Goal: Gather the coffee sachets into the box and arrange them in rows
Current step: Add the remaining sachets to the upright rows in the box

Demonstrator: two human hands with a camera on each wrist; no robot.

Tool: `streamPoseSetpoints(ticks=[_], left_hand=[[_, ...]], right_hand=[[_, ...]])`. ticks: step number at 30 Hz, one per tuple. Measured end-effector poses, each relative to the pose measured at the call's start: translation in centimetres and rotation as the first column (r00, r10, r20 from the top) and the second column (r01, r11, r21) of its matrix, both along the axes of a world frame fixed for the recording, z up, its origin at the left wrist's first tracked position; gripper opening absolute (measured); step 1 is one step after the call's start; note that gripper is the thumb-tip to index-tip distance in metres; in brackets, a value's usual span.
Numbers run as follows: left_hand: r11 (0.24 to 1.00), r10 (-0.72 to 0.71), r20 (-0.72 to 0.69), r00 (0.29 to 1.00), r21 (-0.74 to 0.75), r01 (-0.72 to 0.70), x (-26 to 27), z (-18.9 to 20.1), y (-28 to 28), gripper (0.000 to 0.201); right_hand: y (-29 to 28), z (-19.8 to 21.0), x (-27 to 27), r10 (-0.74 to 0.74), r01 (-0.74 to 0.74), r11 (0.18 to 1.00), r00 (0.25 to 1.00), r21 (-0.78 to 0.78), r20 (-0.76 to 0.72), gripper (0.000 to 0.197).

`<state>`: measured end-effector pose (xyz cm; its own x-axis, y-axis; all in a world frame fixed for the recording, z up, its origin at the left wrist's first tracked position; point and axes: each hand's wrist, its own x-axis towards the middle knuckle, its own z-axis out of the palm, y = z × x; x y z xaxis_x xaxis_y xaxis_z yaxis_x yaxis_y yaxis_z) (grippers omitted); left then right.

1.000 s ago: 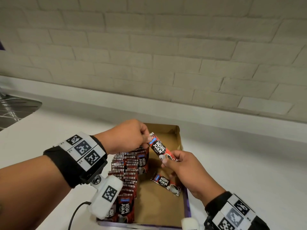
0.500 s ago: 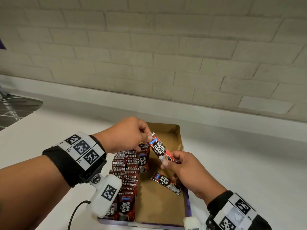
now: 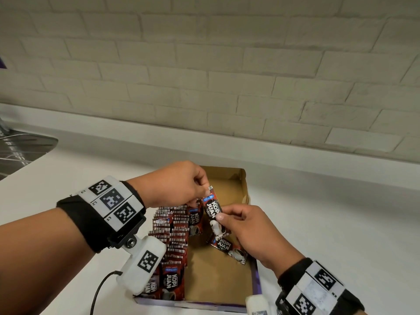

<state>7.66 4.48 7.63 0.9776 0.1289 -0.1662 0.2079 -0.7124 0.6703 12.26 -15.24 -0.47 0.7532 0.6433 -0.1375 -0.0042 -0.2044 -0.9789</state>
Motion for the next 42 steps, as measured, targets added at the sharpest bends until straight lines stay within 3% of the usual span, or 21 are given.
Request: streamPoseSetpoints(ticks=[11,16,19,22,25,31,36,42], left_hand=[[0.976,-0.028,0.023,0.999,0.218,0.022,0.5,-0.1,-0.2,0.014],[0.937,-0.028,-0.075,0.997,0.346,0.053,0.8,-0.4,0.5,0.013],[0.898,-0.040,-0.141,0.989,0.428,0.098,1.0,-1.8,0.6,0.017],[0.871,-0.050,-0.158,0.986,0.476,0.121,1.3,-3.0,0.7,0.016],[0.859,-0.046,-0.174,0.984,0.496,0.128,1.1,-4.0,0.9,0.015],[0.831,-0.052,-0.144,0.988,0.542,0.123,0.7,-4.9,1.4,0.013],[0.821,-0.057,-0.126,0.990,0.558,0.118,0.7,-4.9,1.4,0.013],[0.832,-0.044,-0.104,0.994,0.547,0.094,0.7,-4.6,1.5,0.012]], right_hand=[[0.0,-0.4,0.6,-0.088,0.095,0.993,0.990,-0.064,0.112,0.008],[-1.2,-0.8,2.2,-0.185,0.208,0.965,0.971,-0.156,0.150,0.006],[-1.5,-1.2,2.5,-0.035,0.156,0.911,0.951,-0.383,0.306,0.006],[-0.9,-1.8,2.1,0.210,0.113,0.767,0.886,-0.632,0.413,0.013],[-0.2,-2.3,2.0,0.393,0.094,0.644,0.810,-0.759,0.434,0.014],[0.9,-3.2,1.6,0.596,0.186,0.471,0.654,-0.862,0.467,0.016],[1.0,-3.1,1.6,0.647,0.204,0.421,0.615,-0.884,0.450,0.032],[1.1,-3.6,1.9,0.668,0.214,0.406,0.594,-0.888,0.448,0.018]])
